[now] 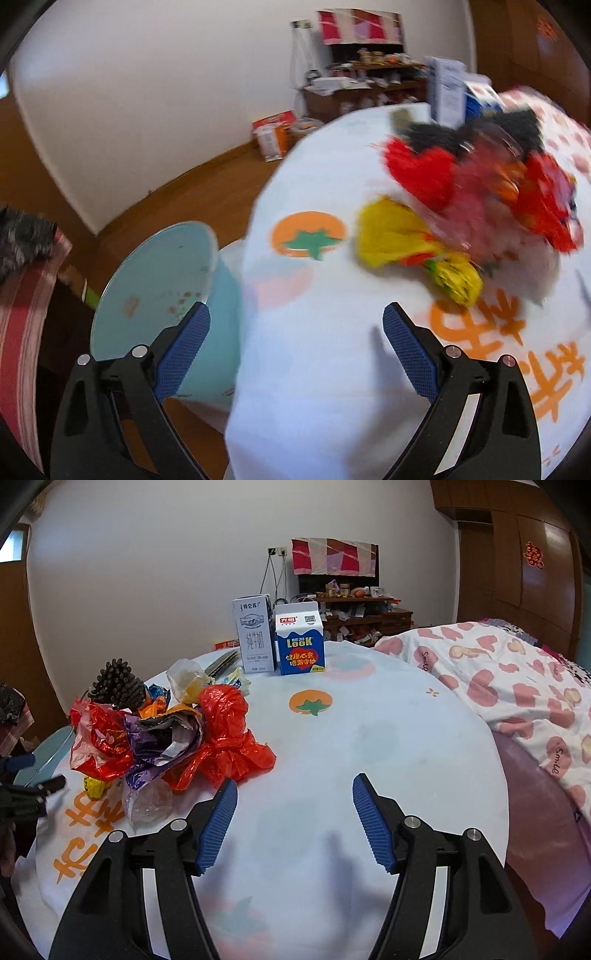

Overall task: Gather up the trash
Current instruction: 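Grasp the yellow plastic wrapper with the left tool while the right tool grasps the black spiky item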

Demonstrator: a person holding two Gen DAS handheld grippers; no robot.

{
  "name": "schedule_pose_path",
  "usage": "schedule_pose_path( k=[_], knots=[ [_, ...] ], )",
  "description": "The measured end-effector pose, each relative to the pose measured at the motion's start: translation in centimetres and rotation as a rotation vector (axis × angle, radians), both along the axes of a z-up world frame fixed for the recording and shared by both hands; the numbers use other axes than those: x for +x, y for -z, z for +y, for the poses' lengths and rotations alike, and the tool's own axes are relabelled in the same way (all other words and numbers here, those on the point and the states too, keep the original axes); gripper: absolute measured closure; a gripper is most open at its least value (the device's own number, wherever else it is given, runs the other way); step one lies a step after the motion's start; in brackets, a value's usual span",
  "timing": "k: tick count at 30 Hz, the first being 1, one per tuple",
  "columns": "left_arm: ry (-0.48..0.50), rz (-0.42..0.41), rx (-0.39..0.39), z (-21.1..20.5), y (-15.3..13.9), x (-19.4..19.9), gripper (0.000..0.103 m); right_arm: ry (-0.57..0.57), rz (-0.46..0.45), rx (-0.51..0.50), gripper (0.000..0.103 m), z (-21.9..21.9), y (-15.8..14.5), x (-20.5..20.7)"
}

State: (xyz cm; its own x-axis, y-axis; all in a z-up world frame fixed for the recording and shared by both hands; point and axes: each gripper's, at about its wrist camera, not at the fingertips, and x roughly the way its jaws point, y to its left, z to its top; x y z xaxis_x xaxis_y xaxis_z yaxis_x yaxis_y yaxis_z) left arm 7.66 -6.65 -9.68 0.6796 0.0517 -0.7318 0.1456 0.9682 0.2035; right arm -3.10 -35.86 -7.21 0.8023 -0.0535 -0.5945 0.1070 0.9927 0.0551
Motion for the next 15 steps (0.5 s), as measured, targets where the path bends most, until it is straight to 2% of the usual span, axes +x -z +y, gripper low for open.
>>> schedule_pose_path(
  k=[3, 6, 8, 11, 15],
  knots=[
    [0.004, 0.001, -0.051, -0.9, -0.7, -0.1, 0.01, 0.002, -0.001, -0.018, 0.037, 0.3, -0.1, 0.1],
    [0.058, 0.012, -0.094, -3.1, -0.7, -0.7, 0.008, 0.008, 0.001, -0.026, 0.037, 0.2, -0.1, 0.1],
    [0.09, 0.009, -0.091, -5.0, -0.4, -0.7, 0.006, 0.018, 0.004, -0.02, 0.037, -0.2, -0.1, 0.1],
    [0.107, 0.029, -0.047, -7.2, 1.1, -0.2, 0.006, 0.022, 0.005, -0.017, 0.037, -0.6, -0.1, 0.1],
    [0.1, 0.041, 0.007, -6.8, 2.1, 0.2, 0.006, 0.024, 0.001, -0.004, 0.035, -1.0, -0.1, 0.0]
  ],
)
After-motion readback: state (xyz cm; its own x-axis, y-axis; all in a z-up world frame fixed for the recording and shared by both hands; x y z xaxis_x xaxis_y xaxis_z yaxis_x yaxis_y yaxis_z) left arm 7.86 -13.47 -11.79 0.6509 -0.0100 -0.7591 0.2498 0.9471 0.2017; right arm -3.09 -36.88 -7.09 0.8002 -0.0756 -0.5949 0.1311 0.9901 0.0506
